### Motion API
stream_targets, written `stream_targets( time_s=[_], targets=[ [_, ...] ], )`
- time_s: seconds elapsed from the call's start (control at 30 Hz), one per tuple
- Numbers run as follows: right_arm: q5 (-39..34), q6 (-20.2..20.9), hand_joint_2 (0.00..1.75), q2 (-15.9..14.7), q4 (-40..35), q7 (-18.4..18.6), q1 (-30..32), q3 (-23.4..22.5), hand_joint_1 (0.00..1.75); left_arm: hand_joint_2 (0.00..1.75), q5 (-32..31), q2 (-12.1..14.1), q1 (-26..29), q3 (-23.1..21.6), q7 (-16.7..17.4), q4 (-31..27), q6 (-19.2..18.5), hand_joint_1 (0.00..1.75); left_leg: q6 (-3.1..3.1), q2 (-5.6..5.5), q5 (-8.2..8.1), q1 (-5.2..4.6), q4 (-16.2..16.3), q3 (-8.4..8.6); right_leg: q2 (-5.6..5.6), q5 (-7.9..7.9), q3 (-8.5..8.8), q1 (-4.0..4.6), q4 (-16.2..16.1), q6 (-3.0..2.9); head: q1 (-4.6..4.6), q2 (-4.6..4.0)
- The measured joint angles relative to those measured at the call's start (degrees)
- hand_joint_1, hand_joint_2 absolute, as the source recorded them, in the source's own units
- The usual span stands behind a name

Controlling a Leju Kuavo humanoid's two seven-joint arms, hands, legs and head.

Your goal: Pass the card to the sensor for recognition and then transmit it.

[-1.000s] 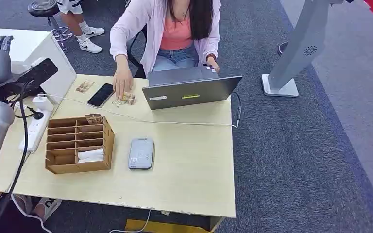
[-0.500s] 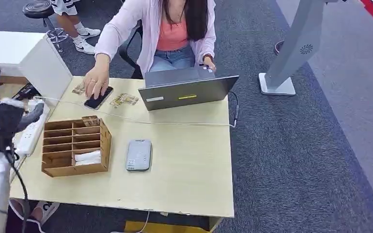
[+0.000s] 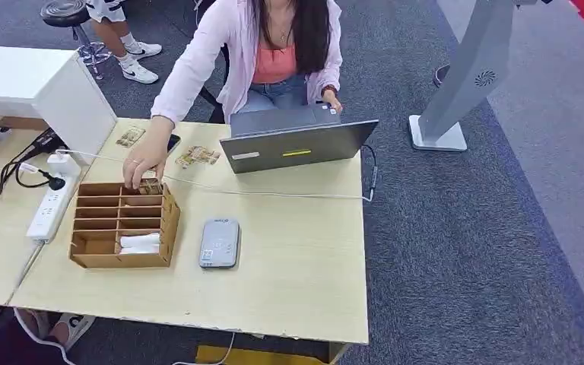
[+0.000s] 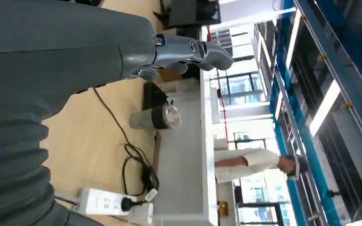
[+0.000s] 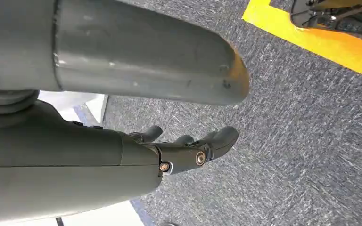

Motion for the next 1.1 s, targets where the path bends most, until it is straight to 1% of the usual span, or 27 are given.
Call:
stream_targets(
  time_s=[0.07,0.2,0.3,0.37,0.4,0.5,0.57,0.6,0.67,0.73,0.77,0.87,0.93,1.0,1.1],
  targets=[
    [0.04,-0.04,0.0,0.0,0.0,-0.04,-0.09,0.0,0.0,1.75,1.52,-0.85,-0.11,3.02,0.22,1.46,-1.92,0.0,0.01,-0.09,0.01,-0.01,0.0,0.02,-0.08,0.0,0.04,-0.01,0.0,0.0,0.02,0.0],
    [0.22,-0.22,0.0,0.02,0.0,0.02,-0.28,0.0,0.0,1.75,4.61,-1.68,-0.62,7.6,1.35,6.43,-5.51,0.0,0.01,-0.13,0.01,-0.01,0.01,0.03,-0.1,0.0,0.04,-0.01,0.0,0.0,0.0,0.0],
    [0.35,-0.24,0.0,0.02,0.0,0.26,-0.34,0.02,0.0,1.75,7.47,-1.77,-1.32,10.13,2.82,10.57,-7.9,0.0,0.01,-0.2,0.01,-0.01,0.01,0.02,-0.18,0.0,0.07,0.0,0.0,0.0,0.02,0.0],
    [0.35,-0.24,0.0,0.02,0.0,0.55,-0.35,0.02,0.0,1.75,8.33,-1.77,-1.36,11.49,3.43,12.7,-8.76,0.0,0.01,-0.2,0.01,0.0,0.01,0.03,-0.18,0.0,0.06,0.0,0.0,0.0,-0.02,0.0],
    [0.35,-0.24,0.0,0.02,0.0,0.55,-0.35,0.0,0.0,0.0,8.52,-1.77,-1.41,11.97,3.43,13.64,-8.89,0.0,0.01,-0.2,0.01,0.0,0.01,0.03,-0.18,0.0,0.05,0.0,0.0,0.0,0.0,0.0],
    [0.35,-0.24,0.0,0.02,0.0,0.61,-0.42,0.0,0.0,0.0,9.22,-1.77,-1.65,13.21,3.76,15.67,-9.7,0.0,0.01,-0.24,0.01,0.0,0.01,0.02,-0.22,-0.01,0.06,0.0,0.0,0.0,0.0,0.0],
    [0.35,-0.24,0.0,0.02,0.0,0.61,-0.44,0.0,0.0,0.0,10.92,-1.77,-1.92,14.26,5.61,17.41,-10.81,0.0,0.01,-0.25,0.0,-0.01,0.01,0.0,-0.22,-0.01,0.07,0.0,0.0,0.0,-0.02,0.0],
    [0.35,-0.24,0.0,0.02,0.0,0.61,-0.44,0.0,0.0,1.75,12.38,-1.77,-2.07,14.89,6.63,18.33,-11.42,0.0,0.01,-0.24,0.0,0.0,0.01,0.0,-0.23,-0.01,0.08,0.0,0.0,0.0,0.0,0.0],
    [0.37,-0.24,0.0,0.02,0.0,0.61,-0.42,0.02,0.0,1.75,15.76,-1.77,-2.57,16.89,8.42,21.14,-12.92,0.0,0.01,-0.24,0.0,-0.01,0.01,0.02,-0.24,-0.01,0.08,-0.01,0.0,0.0,-0.02,0.0],
    [0.37,-0.24,0.0,0.04,0.0,0.66,-0.43,0.0,0.0,1.75,18.84,-1.77,-3.04,19.47,9.75,25.19,-14.05,0.0,0.01,-0.25,0.0,-0.02,0.01,0.04,-0.24,-0.01,0.08,-0.01,-0.01,0.0,-0.02,0.0],
    [0.39,-0.26,0.0,0.11,0.0,0.83,-0.43,0.02,0.0,1.75,20.15,-1.77,-3.28,20.56,10.23,27.72,-14.47,0.0,0.01,-0.26,0.0,-0.02,0.01,0.03,-0.25,-0.01,0.09,-0.01,-0.01,0.01,0.02,0.0],
    [0.7,-0.22,0.0,0.26,0.0,1.25,-0.45,0.02,0.0,1.75,24.65,-1.72,-4.19,24.66,11.39,37.94,-14.88,0.0,0.01,-0.29,0.0,-0.04,0.01,0.05,-0.33,-0.04,0.11,-0.03,-0.01,0.02,-0.09,0.0],
    [0.72,-0.15,0.0,0.33,0.0,1.44,-0.44,0.02,0.0,1.75,25.02,-2.12,-4.21,26.22,10.99,42.32,-15.34,0.0,0.01,-0.29,0.0,0.0,0.03,0.03,-0.33,-0.05,0.09,0.0,-0.03,0.02,-0.04,0.0],
    [0.79,-0.07,0.0,0.33,0.0,1.68,-0.48,0.02,0.0,1.75,25.51,-2.07,-4.44,27.1,10.77,45.73,-14.84,0.0,0.02,-0.36,0.0,-0.02,0.03,0.03,-0.38,-0.06,0.12,-0.02,-0.03,0.04,0.02,0.0],
    [1.09,-0.07,0.0,0.35,0.0,1.86,-0.5,0.02,0.0,1.75,26.14,-2.16,-4.92,28.61,11.04,50.45,-11.82,0.0,0.02,-0.37,-0.01,-0.05,0.03,0.05,-0.39,-0.06,0.15,-0.04,-0.03,0.05,0.0,0.0]
  ],
)
